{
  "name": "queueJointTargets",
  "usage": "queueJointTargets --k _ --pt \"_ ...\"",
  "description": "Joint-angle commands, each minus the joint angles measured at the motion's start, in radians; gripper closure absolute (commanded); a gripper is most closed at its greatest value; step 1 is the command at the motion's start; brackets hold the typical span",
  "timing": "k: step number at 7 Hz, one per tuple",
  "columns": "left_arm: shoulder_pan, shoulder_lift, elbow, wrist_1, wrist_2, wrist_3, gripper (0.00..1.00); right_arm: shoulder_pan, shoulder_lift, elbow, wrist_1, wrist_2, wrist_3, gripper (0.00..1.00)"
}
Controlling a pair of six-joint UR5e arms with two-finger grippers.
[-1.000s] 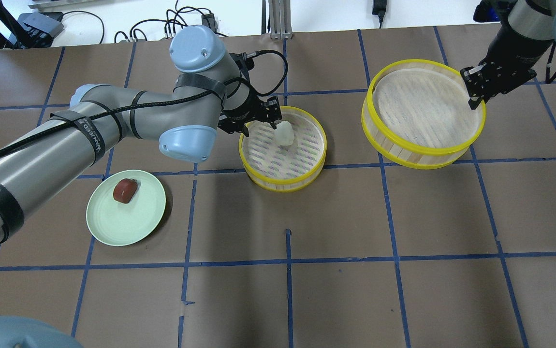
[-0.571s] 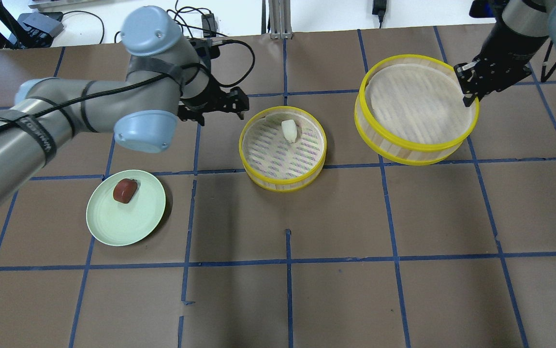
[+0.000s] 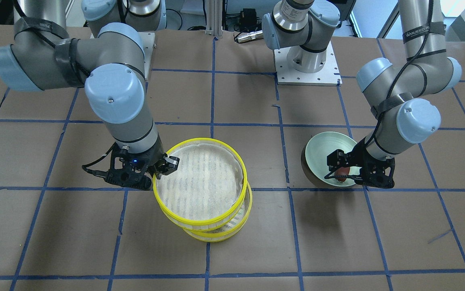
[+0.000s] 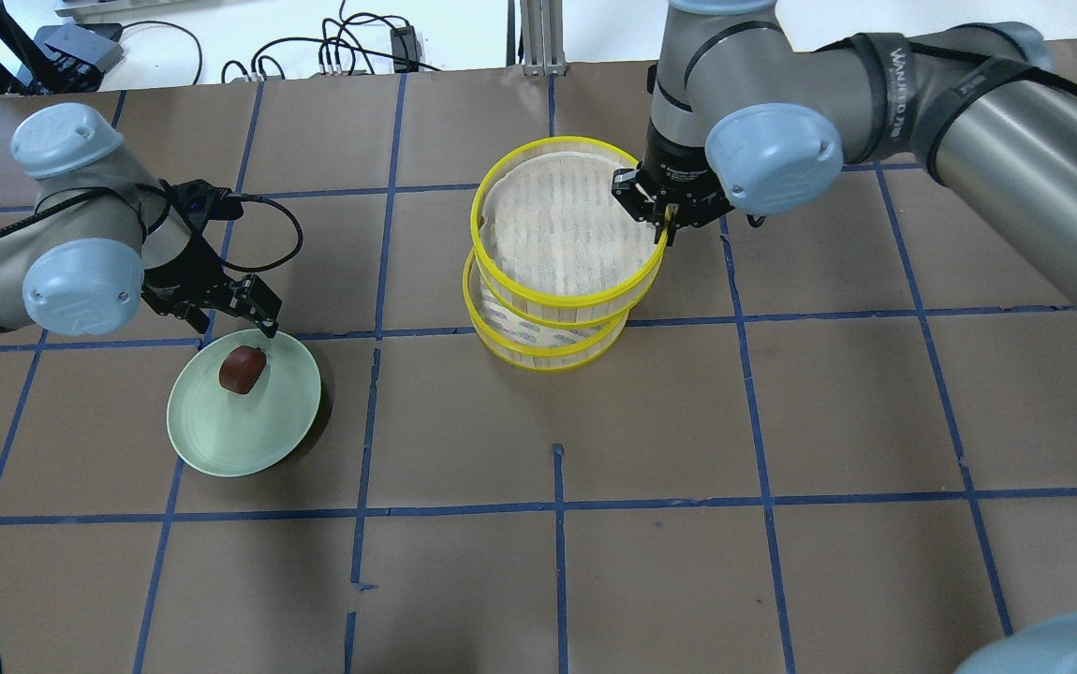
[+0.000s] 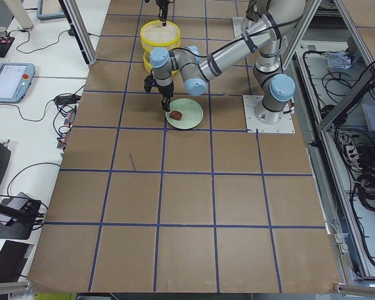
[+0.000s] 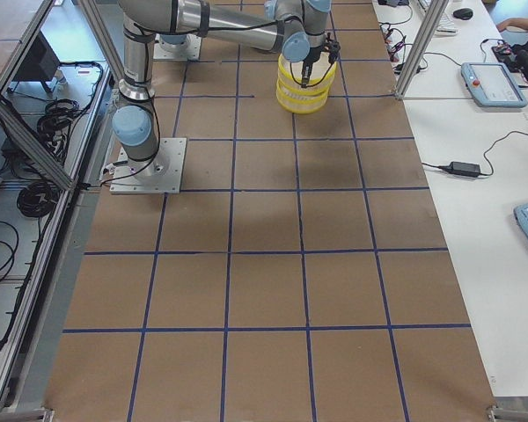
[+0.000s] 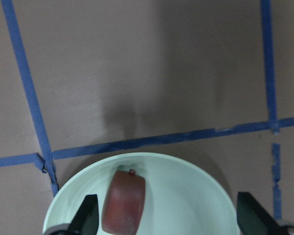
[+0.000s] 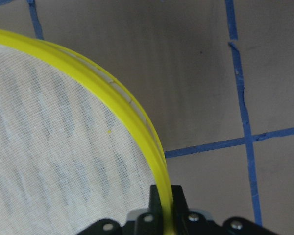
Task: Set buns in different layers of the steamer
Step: 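Set the top tier back onto the bottom tier while left moves to plate, then grasp the brown bun with left gripper while right releases the tier rim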
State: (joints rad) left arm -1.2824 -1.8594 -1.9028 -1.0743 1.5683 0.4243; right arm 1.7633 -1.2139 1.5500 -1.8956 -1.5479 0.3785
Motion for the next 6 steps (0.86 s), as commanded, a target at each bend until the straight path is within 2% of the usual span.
queueJointTargets --k 1,2,3,4,5,6 --pt "0.006 -0.047 -0.007 0.008 0.003 0.010 0.07 0.030 0.052 -0.014 -0.028 -0.012 0.014 0.90" --pt "0.006 -0.052 -0.008 0.008 0.013 0.010 0.11 0.031 0.062 -0.019 -0.028 -0.012 0.028 0.90" --pt "0.008 -0.066 -0.012 0.008 0.028 0.010 0.23 0.034 0.068 -0.008 -0.028 -0.018 0.025 0.90" --pt "0.008 -0.070 -0.012 0.008 0.038 0.013 0.58 0.036 0.071 -0.008 -0.030 -0.026 0.025 0.90" --pt "0.006 -0.069 -0.009 0.007 0.099 0.010 0.93 0.038 0.074 -0.005 -0.037 -0.049 0.023 0.90" --pt "0.005 -0.063 0.002 0.008 0.095 0.001 0.99 0.038 0.080 -0.004 -0.037 -0.064 0.019 0.90"
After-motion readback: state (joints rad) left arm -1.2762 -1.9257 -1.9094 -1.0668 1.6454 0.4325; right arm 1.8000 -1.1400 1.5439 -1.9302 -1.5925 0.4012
